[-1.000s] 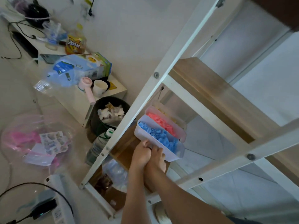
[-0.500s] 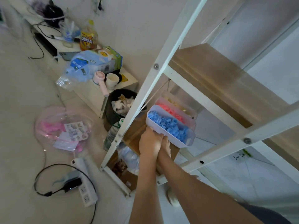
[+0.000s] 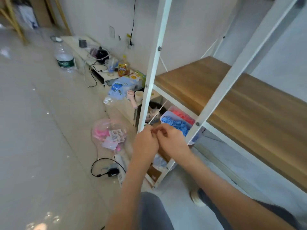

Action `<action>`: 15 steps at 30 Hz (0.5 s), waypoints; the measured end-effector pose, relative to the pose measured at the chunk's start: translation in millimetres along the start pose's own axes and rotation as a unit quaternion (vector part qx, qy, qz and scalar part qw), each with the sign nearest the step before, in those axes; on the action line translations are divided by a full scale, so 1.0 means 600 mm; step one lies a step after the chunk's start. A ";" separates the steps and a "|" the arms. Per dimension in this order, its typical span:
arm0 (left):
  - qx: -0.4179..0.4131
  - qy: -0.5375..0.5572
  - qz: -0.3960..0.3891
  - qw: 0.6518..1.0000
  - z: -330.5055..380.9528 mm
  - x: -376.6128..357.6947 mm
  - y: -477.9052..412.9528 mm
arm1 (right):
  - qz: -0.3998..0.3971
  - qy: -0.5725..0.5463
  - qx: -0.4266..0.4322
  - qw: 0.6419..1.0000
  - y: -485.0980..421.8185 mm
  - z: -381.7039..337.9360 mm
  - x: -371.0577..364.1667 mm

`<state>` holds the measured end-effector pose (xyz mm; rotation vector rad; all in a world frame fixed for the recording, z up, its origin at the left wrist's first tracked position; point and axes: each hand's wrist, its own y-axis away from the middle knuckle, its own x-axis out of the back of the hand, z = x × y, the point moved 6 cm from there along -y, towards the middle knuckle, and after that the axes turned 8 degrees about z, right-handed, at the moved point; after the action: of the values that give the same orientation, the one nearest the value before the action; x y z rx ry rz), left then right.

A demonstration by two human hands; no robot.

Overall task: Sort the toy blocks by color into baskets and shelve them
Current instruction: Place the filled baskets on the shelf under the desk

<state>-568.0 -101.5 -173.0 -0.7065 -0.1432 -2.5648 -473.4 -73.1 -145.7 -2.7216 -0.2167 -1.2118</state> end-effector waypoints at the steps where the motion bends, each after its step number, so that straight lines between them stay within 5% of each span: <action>1: -0.021 -0.001 0.002 1.000 0.025 0.007 0.013 | 0.009 -0.009 0.015 1.000 0.013 -0.009 0.027; 7: -0.151 -0.042 -0.005 0.988 0.194 0.011 0.126 | 0.056 -0.118 0.034 0.991 0.133 -0.009 0.216; 15: -0.291 -0.020 -0.098 0.951 0.378 -0.136 0.252 | 0.234 -0.033 -0.024 0.971 0.240 0.125 0.461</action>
<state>-331.8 -151.2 -22.6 -0.9932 0.5846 -2.7989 -208.3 -179.8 -0.7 -2.6335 0.4291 -0.9986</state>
